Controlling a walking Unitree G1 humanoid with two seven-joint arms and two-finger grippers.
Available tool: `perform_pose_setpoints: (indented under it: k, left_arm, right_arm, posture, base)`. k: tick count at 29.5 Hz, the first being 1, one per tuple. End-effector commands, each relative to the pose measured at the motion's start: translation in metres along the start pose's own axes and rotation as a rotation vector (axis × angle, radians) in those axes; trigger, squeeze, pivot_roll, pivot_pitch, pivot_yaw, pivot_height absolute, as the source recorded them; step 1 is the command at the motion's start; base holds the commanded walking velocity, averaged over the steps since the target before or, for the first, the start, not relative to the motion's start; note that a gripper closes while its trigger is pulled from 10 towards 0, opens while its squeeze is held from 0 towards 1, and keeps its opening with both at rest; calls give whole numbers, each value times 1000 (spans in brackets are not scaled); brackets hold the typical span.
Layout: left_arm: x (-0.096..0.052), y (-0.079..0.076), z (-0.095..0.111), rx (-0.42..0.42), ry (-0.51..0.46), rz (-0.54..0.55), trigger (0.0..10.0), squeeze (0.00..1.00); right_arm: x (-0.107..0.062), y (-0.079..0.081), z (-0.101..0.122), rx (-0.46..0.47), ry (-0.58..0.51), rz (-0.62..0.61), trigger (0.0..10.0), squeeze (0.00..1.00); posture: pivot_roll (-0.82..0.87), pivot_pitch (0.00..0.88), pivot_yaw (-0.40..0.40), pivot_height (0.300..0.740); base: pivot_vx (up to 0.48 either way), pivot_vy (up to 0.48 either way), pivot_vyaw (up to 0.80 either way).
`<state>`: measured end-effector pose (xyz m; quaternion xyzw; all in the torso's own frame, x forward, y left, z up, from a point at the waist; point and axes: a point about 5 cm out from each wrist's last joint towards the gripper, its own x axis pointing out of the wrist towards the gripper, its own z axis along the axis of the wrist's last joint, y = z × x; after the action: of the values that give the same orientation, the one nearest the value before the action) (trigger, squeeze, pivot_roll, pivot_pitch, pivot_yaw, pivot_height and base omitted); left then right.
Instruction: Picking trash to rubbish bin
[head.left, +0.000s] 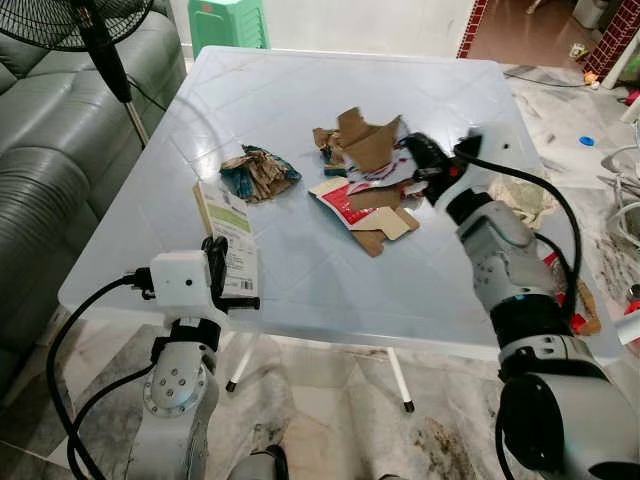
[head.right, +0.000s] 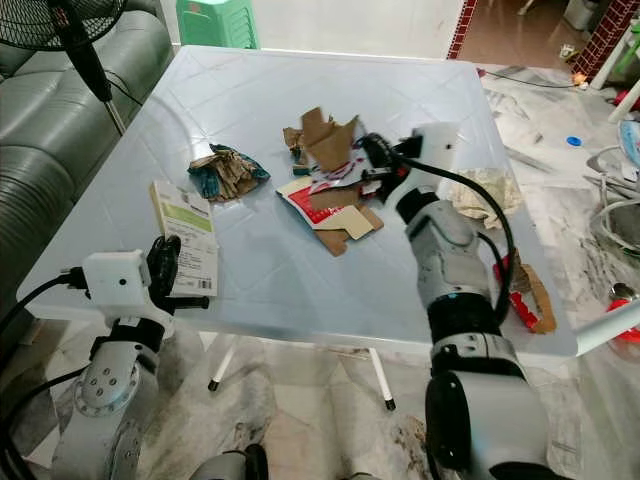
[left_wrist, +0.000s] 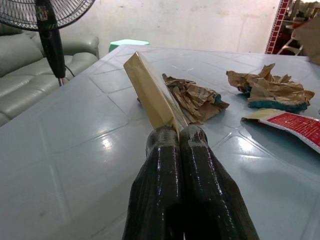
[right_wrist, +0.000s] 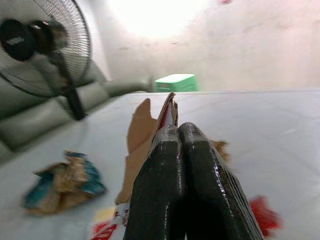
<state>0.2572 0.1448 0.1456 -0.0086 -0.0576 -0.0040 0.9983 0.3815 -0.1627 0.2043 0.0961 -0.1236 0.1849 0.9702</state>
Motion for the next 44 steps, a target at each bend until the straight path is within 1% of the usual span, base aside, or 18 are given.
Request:
perform_pose_setpoints:
  k: [1, 5, 6, 7, 8, 9, 11, 12, 13, 18, 19, 22, 24, 30, 32, 37, 44]
  left_arm:
    - [2, -2, -5, 7, 27, 7, 0, 0]
    - [10, -3, -5, 3, 32, 4, 0, 0]
    - [12, -4, -5, -3, 32, 1, 1098, 0]
    - [12, -4, -5, -3, 32, 1, 1098, 0]
    - [16, -3, -5, -4, 31, 0, 3373, 0]
    - [18, -3, -5, -2, 31, -1, 4235, 0]
    - [21, -2, -4, -2, 30, 0, 4235, 0]
    - [25, 0, -3, -1, 28, 3, 5961, 0]
    - [26, 1, -2, -4, 25, 4, 10000, 0]
    - [32, 4, 0, -7, 13, 21, 10000, 0]
    - [36, 6, 3, -15, 6, 34, 10000, 0]
    - [40, 8, 5, -21, -1, 44, 10000, 0]
    - [42, 9, 5, -20, -2, 46, 10000, 0]
    - [43, 12, 4, -25, -2, 68, 10000, 0]
    - [43, 11, 4, -32, -3, 65, 10000, 0]
    - [45, 12, 5, -33, -3, 76, 10000, 0]
    - [47, 18, 6, -28, -1, 85, 10000, 0]
  right_arm:
    - [-4, -1, 9, -49, -22, -13, 0, 0]
    - [-10, 5, 14, -99, -35, -15, 0, 0]
    - [-13, 8, 15, -126, -40, -18, 4627, 0]
    - [-13, 8, 15, -126, -40, -18, 4627, 0]
    - [-17, 11, 17, -129, -51, -35, 10000, 0]
    - [-19, 13, 17, -132, -53, -41, 10000, 0]
    - [-19, 14, 16, -135, -51, -48, 10000, 0]
    - [-20, 15, 17, -145, -57, -69, 10000, 0]
    - [-21, 15, 17, -145, -62, -86, 10000, 0]
    - [-24, 16, 18, -139, -58, -138, 10000, 0]
    - [-26, 19, 17, -136, -52, -148, 10000, 0]
    - [-30, 21, 14, -127, -44, -157, 10000, 0]
    - [-29, 22, 13, -125, -43, -157, 10000, 0]
    - [-26, 24, 14, -119, -42, -160, 10000, 0]
    - [-26, 25, 15, -120, -41, -163, 10000, 0]
    - [-24, 26, 16, -122, -41, -162, 10000, 0]
    - [-23, 28, 14, -121, -42, -172, 10000, 0]
  posture:
    - [-8, 87, -13, 740]
    - [-20, 78, -2, 740]
    - [-24, 75, 4, 740]
    - [-24, 75, 4, 740]
    - [-29, 70, 11, 740]
    - [-29, 68, 13, 740]
    - [-30, 65, 16, 740]
    - [-33, 58, 23, 740]
    - [-34, 55, 25, 740]
    - [-35, 45, 32, 740]
    - [-33, 38, 37, 740]
    - [-32, 33, 39, 740]
    - [-30, 30, 39, 740]
    - [-28, 22, 30, 740]
    - [-25, 21, 29, 740]
    - [-20, 19, 27, 740]
    - [-11, 24, 42, 740]
  base:
    - [0, 0, 0]
    - [0, 0, 0]
    - [0, 0, 0]
    - [0, 0, 0]
    - [0, 0, 0]
    - [0, 0, 0]
    - [0, 0, 0]
    - [0, 0, 0]
    - [0, 0, 0]
    - [0, 0, 0]
    - [0, 0, -450]
    - [0, 0, -498]
    - [0, 0, -556]
    - [0, 0, -551]
    - [0, 0, -553]
    - [0, 0, 0]
    - [0, 0, 0]
